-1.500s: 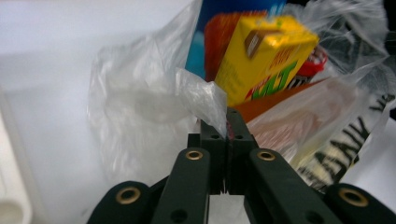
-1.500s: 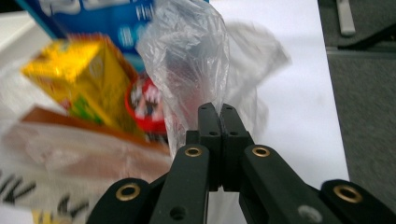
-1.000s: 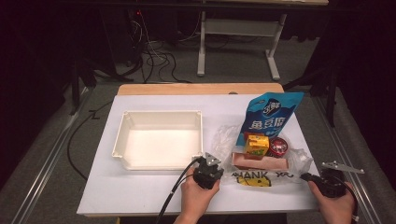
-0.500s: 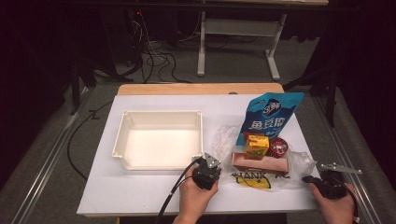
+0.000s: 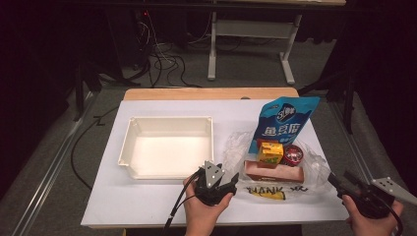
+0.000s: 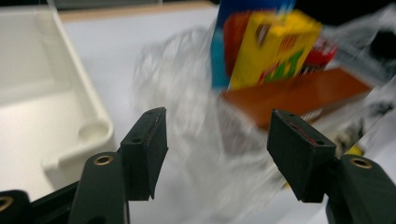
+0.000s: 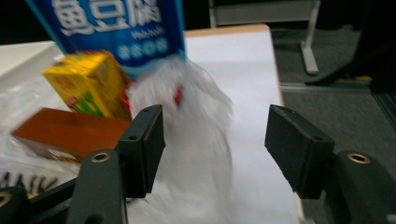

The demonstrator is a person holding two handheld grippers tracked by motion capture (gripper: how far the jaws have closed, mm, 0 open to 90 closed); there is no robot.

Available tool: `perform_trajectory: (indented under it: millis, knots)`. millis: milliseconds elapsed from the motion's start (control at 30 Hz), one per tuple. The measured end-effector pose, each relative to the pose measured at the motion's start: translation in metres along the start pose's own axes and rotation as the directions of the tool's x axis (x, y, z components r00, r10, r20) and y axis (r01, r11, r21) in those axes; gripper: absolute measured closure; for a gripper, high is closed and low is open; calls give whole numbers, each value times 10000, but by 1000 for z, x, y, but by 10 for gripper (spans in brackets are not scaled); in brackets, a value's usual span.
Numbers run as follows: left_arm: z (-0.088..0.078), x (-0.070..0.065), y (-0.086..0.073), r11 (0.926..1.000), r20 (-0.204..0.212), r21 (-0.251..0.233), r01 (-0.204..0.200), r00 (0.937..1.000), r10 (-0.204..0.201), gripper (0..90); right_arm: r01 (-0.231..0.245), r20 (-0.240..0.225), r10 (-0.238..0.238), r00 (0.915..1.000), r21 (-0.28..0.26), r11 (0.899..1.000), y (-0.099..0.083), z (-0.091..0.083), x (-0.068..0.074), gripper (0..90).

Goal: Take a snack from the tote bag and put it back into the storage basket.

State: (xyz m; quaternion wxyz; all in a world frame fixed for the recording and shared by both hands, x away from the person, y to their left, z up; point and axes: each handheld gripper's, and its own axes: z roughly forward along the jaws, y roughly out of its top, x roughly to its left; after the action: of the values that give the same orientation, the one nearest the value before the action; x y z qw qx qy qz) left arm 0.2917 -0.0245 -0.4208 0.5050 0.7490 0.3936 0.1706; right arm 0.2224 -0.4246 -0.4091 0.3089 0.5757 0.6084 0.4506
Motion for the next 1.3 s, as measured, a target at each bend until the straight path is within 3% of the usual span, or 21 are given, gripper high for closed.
perform_trajectory:
  millis: [67, 133, 267, 333, 400, 533, 600, 733, 767, 833, 900, 933, 1000, 1033, 1133, 1200, 1300]
  knots:
    - [17, -7, 3, 9973, 310, 672, -298, 9991, 277, 444, 180, -226, -177, 9996, 109, 9998, 3, 10, 6, 465]
    - [30, -10, 0, 9944, 390, 1020, -257, 9990, 218, 467, 203, -661, -179, 9977, 363, 9991, 4, 22, 10, 502]
    - [56, -7, -10, 9792, 786, 2027, 56, 9967, -219, 468, 424, -383, -381, 9985, 1190, 9920, 0, 48, 15, 484]
    - [61, -9, -16, 9695, 697, 2412, -425, 9972, 264, 531, 149, 73, -162, 9998, 1467, 9891, -5, 59, 13, 465]
    - [60, -9, -21, 9642, 953, 2567, -659, 9945, 426, 665, 39, 252, -85, 9996, 1779, 9840, -10, 68, 11, 514]
    - [58, 2, -24, 9636, 1395, 2672, -31, 9896, -355, 880, -84, 140, 53, 9999, 2270, 9739, -18, 75, 6, 735]
    - [59, 5, -27, 9583, 1343, 2854, 125, 9895, -529, 900, 22, 283, -100, 9995, 2628, 9648, -20, 78, 4, 842]
    - [59, 9, -34, 9493, 907, 3130, 289, 9941, -602, 900, 412, 493, -604, 9970, 3255, 9447, -25, 85, -2, 891]
    - [59, 10, -36, 9503, 903, 3094, 348, 9937, -658, 900, 376, 588, -609, 9964, 3367, 9409, -26, 86, -2, 893]
    - [57, 12, -37, 9500, 923, 3086, 481, 9925, -802, 900, 364, 818, -697, 9942, 3541, 9345, -27, 88, -5, 895]
    - [58, 10, -36, 9485, 884, 3155, 295, 9943, -603, 900, 90, 840, -408, 9956, 3487, 9372, -28, 89, -11, 897]
    - [57, 9, -36, 9493, 996, 3141, 140, 9939, -476, 892, -10, 944, -343, 9949, 3507, 9365, -27, 88, -13, 896]
    - [54, 6, -35, 9541, 956, 2993, -98, 9952, -197, 765, -42, 1087, -354, 9934, 3437, 9391, -27, 86, -16, 886]
    - [50, 5, -34, 9596, 859, 2804, -237, 9963, -5, 702, -246, 1021, -105, 9947, 3359, 9416, -27, 83, -17, 851]
    - [34, 5, -27, 9749, 849, 2222, -173, 9964, -17, 610, -527, 1009, 268, 9945, 2633, 9633, -23, 67, -22, 683]
    - [24, 5, -20, 9840, 818, 1769, -207, 9966, 63, 554, -692, 732, 544, 9958, 2177, 9736, -18, 54, -24, 612]
    - [14, 5, -8, 9944, 892, 1052, -96, 9960, 2, 539, -529, 1242, 398, 9915, 1036, 9932, -7, 30, -21, 562]
